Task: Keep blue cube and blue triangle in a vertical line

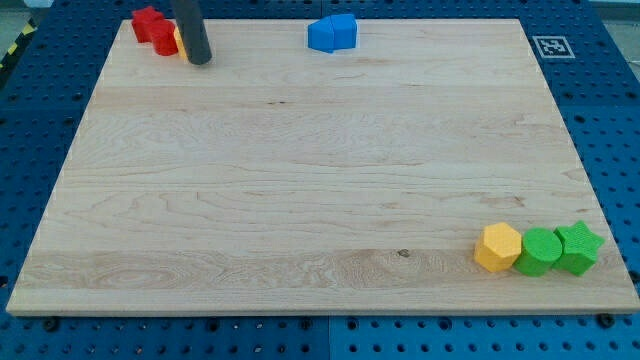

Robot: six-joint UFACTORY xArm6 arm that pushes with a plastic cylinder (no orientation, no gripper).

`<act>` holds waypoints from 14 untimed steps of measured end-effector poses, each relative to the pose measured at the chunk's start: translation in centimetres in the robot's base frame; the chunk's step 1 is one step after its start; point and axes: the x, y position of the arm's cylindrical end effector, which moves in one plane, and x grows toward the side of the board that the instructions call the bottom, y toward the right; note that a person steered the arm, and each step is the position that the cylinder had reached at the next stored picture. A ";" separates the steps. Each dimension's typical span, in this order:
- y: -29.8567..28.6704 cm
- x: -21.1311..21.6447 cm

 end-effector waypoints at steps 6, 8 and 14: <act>32.1 -4.0; 19.8 -5.9; 17.8 -4.6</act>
